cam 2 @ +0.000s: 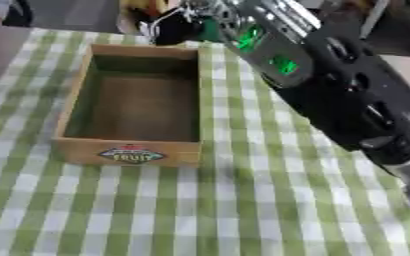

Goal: Pick up objects on the table and place them in the box.

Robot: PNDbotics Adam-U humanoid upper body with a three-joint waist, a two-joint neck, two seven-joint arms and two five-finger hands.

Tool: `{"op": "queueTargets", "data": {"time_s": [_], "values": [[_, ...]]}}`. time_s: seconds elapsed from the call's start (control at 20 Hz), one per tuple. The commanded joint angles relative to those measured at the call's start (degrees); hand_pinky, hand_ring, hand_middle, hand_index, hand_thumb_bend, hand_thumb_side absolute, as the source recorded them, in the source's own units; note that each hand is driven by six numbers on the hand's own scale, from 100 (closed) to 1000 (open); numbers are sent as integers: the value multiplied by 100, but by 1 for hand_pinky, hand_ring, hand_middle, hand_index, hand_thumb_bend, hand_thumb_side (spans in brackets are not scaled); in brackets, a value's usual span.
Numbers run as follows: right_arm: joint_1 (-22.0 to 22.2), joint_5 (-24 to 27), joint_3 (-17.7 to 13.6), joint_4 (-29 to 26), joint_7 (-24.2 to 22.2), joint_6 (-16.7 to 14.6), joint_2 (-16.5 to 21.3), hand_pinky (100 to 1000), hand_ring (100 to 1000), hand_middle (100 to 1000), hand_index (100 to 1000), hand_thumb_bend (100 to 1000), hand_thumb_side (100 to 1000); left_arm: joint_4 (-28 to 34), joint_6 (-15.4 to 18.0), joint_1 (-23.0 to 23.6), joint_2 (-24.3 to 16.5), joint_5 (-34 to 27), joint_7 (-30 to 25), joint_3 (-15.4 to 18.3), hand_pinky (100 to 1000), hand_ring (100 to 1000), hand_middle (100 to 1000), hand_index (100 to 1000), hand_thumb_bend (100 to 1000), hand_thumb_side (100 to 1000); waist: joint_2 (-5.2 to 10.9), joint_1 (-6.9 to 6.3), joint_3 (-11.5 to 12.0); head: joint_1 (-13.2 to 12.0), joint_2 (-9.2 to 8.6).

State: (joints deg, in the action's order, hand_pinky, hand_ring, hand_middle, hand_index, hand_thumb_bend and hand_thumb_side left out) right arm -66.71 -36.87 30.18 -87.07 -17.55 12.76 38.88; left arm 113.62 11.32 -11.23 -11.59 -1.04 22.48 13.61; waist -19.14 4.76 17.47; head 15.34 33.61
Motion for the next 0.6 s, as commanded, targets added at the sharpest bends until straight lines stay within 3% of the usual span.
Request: {"op": "queueTargets", "data": {"time_s": [0.05,0.3,0.35,0.6], "values": [[-140,-249,-63,317,-41,-257,-63,609,613,384,537,100,225,97,11,-53,-132,-39,-24,7,452,425,506,691,100,708,86,-25,17,41,-87],[-53,-368,79,589,-243,-741,-204,620,639,402,549,100,247,97,13,-81,-136,-42,-27,7,453,425,506,692,100,707,67,8,15,38,-110],[-35,-358,118,636,-360,-890,-242,644,690,437,579,100,284,97,13,-86,-129,-44,-29,5,453,424,506,692,100,707,64,13,31,48,-111],[4,-296,30,1031,-943,-1677,-406,661,727,463,598,100,322,97,6,-77,-97,-47,-34,6,453,424,505,692,100,707,50,23,96,87,-104]]}}
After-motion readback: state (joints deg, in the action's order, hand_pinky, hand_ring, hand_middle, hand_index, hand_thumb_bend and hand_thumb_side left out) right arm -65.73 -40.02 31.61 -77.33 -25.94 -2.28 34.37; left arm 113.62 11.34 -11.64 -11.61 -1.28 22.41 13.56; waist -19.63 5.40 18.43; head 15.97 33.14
